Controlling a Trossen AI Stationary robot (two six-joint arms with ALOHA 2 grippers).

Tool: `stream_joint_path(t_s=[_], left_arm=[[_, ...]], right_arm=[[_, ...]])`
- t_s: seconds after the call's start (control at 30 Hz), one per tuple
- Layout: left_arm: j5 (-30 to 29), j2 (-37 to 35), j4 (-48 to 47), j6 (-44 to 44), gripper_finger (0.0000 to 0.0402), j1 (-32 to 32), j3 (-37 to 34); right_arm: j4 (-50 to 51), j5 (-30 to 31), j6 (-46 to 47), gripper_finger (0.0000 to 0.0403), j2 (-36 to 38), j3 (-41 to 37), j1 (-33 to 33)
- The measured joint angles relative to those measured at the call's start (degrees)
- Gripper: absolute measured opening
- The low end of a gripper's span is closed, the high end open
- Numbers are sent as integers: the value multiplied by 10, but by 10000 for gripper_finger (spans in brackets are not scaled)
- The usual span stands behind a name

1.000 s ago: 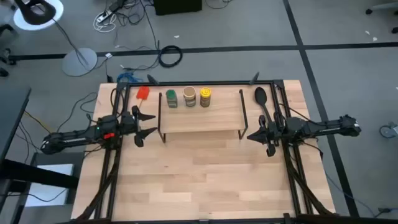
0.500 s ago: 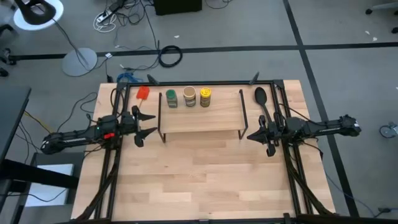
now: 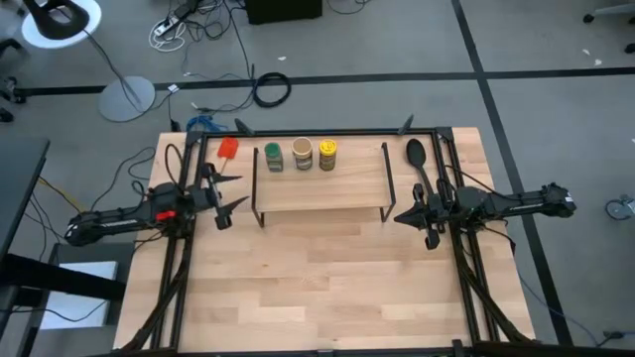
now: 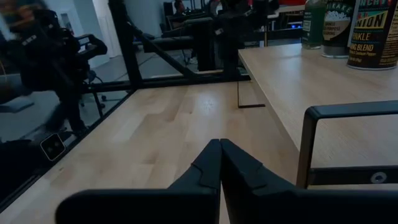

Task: Shelf spices
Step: Remove the green seasoning bottle from the shelf

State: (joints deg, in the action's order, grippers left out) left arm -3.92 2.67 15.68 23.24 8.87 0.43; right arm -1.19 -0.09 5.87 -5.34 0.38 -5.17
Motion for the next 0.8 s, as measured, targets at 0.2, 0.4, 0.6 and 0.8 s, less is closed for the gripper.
stream_joint_path(t_s=[0.2, 0.4, 0.6, 0.8], left_arm=[[97, 1, 220, -254, 280, 0, 0], [50, 3, 335, -351, 280, 0, 24], [50, 39, 325, -381, 280, 0, 88], [52, 135, 246, -385, 280, 0, 183]], right_arm=[[0, 0, 0, 8, 0, 0, 0], [0, 0, 0, 8, 0, 0, 0], [-1, 0, 0, 8, 0, 0, 0], [-3, 0, 0, 8, 0, 0, 0]])
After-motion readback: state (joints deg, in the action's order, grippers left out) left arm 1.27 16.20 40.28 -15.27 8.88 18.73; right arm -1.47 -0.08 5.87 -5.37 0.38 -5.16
